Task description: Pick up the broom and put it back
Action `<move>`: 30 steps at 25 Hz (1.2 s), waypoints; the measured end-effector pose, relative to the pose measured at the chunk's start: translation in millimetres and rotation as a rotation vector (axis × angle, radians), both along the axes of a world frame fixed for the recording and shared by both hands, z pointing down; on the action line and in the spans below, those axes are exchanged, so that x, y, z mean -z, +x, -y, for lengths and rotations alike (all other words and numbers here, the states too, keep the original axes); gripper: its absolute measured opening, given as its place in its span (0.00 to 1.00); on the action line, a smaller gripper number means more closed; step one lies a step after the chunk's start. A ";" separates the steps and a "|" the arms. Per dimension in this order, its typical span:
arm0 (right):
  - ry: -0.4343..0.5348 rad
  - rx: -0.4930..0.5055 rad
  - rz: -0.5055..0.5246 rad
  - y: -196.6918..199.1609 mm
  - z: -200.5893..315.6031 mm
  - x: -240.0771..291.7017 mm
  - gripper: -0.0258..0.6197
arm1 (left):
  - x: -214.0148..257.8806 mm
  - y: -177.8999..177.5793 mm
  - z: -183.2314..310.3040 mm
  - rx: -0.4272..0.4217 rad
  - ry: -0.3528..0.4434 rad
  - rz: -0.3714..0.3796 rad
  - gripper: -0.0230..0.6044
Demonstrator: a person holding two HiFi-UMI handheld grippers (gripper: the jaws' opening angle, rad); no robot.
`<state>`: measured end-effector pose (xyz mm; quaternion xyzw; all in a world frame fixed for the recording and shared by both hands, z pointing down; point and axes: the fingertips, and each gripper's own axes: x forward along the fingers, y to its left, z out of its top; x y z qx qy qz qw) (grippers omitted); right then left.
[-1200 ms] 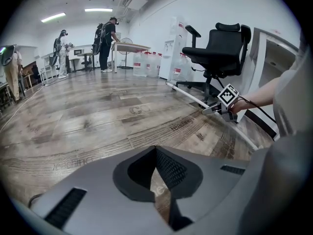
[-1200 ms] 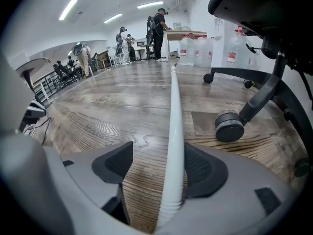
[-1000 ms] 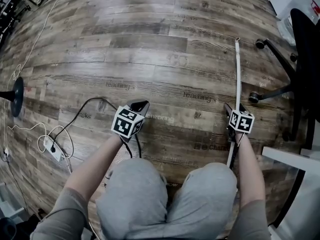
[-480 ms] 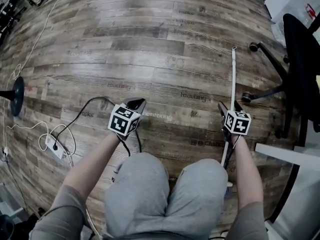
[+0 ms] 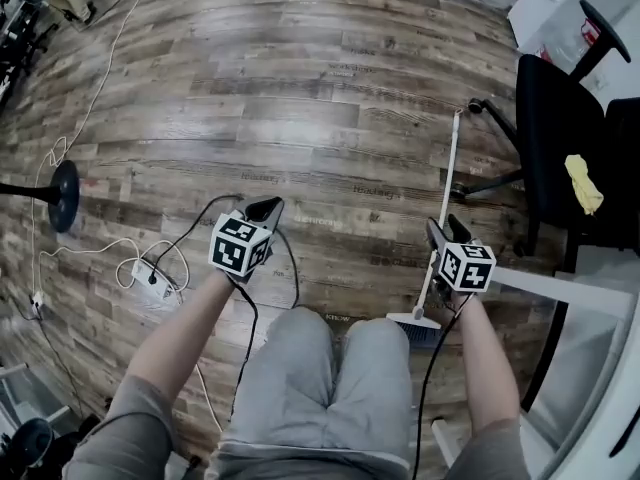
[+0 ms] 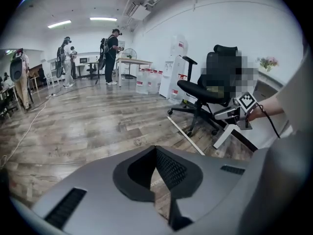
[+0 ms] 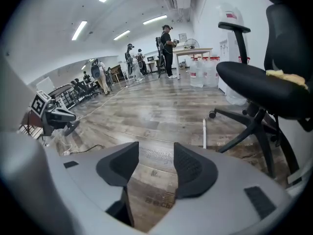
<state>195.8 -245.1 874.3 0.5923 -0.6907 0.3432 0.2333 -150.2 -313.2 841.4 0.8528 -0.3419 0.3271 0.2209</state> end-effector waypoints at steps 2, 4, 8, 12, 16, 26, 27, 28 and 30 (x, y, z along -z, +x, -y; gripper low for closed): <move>0.010 0.000 0.015 -5.3 -9.1 47.3 0.38 | 44.6 -0.4 -4.3 0.001 0.006 -0.003 0.06; 0.029 0.000 0.035 -10.5 -16.4 96.3 0.35 | 89.2 1.3 -7.4 0.000 0.020 -0.010 0.06; 0.090 -0.007 0.074 -19.1 -23.5 201.2 0.31 | 180.6 6.9 -10.4 0.008 0.046 -0.048 0.06; 0.167 -0.002 0.092 -27.9 -27.4 306.4 0.24 | 273.9 15.5 -16.5 -0.014 0.091 -0.081 0.06; 0.241 0.015 0.104 -36.4 -36.2 400.2 0.22 | 360.8 25.3 -32.1 -0.040 0.145 -0.118 0.06; 0.462 0.063 0.216 -75.5 -60.3 602.4 0.13 | 537.8 38.3 -60.1 -0.077 0.279 -0.226 0.06; 0.487 0.074 0.222 -78.0 -64.3 618.2 0.12 | 550.9 40.3 -62.6 -0.086 0.297 -0.231 0.06; 0.511 0.085 0.224 -80.0 -68.2 632.5 0.12 | 563.0 42.7 -65.1 -0.098 0.317 -0.232 0.06; 0.555 0.103 0.217 -83.1 -76.2 658.7 0.11 | 584.4 48.1 -71.0 -0.132 0.358 -0.232 0.06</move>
